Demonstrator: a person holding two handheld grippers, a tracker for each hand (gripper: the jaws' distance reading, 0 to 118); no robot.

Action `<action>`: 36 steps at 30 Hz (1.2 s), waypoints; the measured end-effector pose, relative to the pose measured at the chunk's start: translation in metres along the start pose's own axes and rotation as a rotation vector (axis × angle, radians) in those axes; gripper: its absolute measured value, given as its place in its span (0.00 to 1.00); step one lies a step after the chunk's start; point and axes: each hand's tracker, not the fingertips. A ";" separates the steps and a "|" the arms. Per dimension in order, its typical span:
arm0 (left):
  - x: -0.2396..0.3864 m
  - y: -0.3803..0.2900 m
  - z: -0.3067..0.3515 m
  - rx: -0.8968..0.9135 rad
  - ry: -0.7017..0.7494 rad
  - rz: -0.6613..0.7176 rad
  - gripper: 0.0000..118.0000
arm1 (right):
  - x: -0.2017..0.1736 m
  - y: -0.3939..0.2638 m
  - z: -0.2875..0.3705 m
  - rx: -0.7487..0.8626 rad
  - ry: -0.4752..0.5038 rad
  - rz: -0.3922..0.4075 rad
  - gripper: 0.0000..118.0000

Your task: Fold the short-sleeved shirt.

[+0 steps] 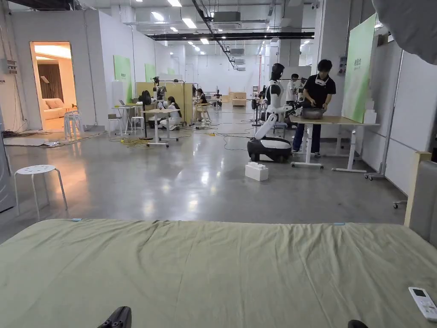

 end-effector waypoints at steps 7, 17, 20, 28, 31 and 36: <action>-0.002 0.008 0.001 0.011 0.012 0.002 0.00 | 0.002 -0.001 0.000 -0.012 -0.013 0.002 0.00; 0.002 0.007 0.001 0.015 0.001 -0.035 0.00 | 0.006 0.002 -0.001 -0.015 -0.034 0.002 0.00; 0.002 0.010 0.000 0.018 -0.008 -0.068 0.00 | 0.006 0.005 0.001 -0.006 -0.038 0.029 0.00; 0.032 -0.016 -0.004 -0.004 -0.032 -1.103 0.00 | -0.029 -0.012 0.004 0.043 0.047 1.080 0.00; 0.033 -0.090 -0.002 -0.080 -0.182 -1.617 0.00 | -0.041 -0.074 0.010 0.033 0.235 1.585 0.00; 0.027 -0.164 0.009 -0.200 -0.402 -1.730 0.00 | -0.043 -0.154 0.015 -0.089 0.480 1.716 0.00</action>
